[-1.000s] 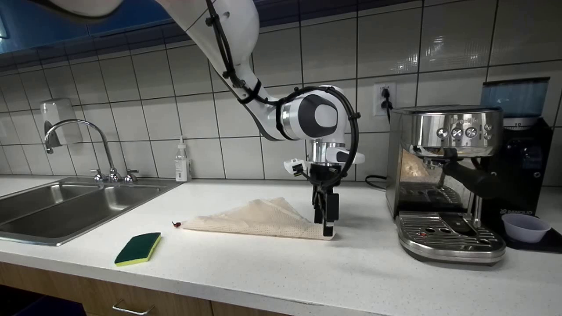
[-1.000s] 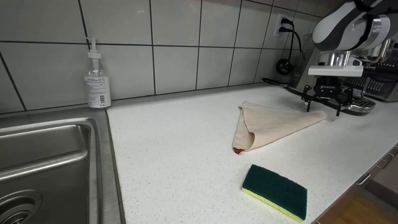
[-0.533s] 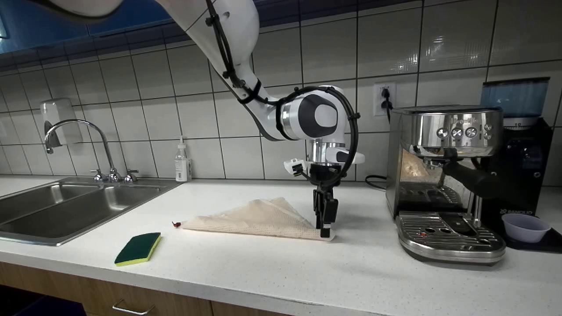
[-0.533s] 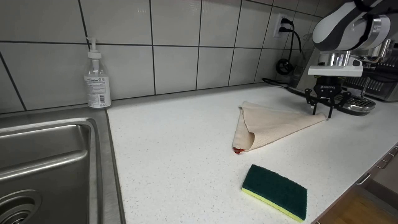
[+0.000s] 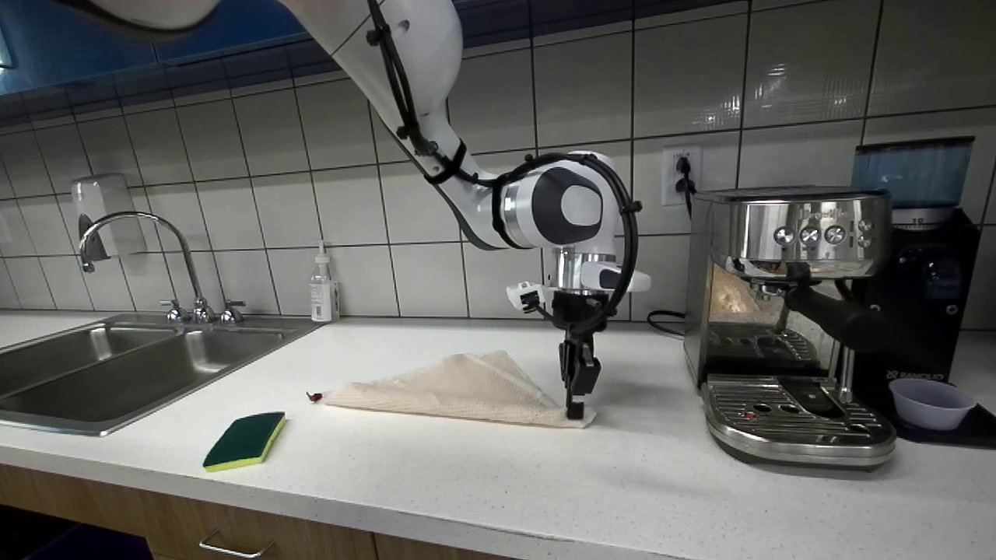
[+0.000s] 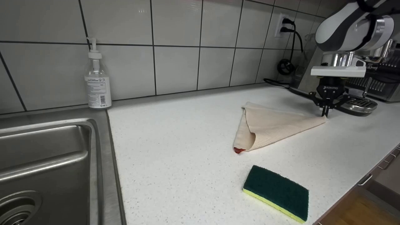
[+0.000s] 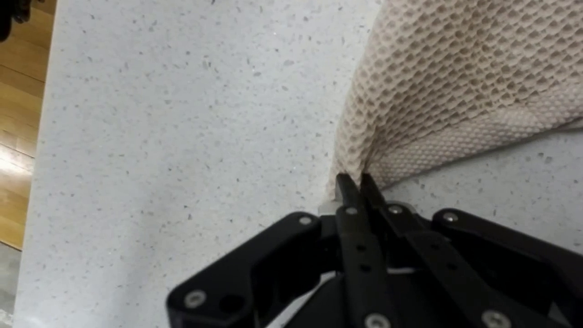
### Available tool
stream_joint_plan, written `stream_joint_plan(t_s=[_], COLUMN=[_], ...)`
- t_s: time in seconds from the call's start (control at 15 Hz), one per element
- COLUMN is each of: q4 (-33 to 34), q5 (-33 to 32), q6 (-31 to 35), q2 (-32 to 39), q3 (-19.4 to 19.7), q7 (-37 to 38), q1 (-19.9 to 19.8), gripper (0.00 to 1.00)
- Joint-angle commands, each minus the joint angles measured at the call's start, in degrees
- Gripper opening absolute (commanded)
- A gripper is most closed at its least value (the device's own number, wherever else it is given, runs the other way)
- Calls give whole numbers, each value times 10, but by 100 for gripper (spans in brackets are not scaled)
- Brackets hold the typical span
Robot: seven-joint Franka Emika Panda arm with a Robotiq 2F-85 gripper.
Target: Fold the towel twice
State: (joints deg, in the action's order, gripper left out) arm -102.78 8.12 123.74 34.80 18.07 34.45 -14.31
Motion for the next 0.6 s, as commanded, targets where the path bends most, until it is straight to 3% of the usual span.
stream_joint_plan(t_s=[0.0, 0.53], q4=[6, -16], q5=[15, 22], q6=[-6, 3], q2=[-2, -39], q3=[-2, -7], q7=[2, -7], q1=[-8, 0], gripper=[1, 1])
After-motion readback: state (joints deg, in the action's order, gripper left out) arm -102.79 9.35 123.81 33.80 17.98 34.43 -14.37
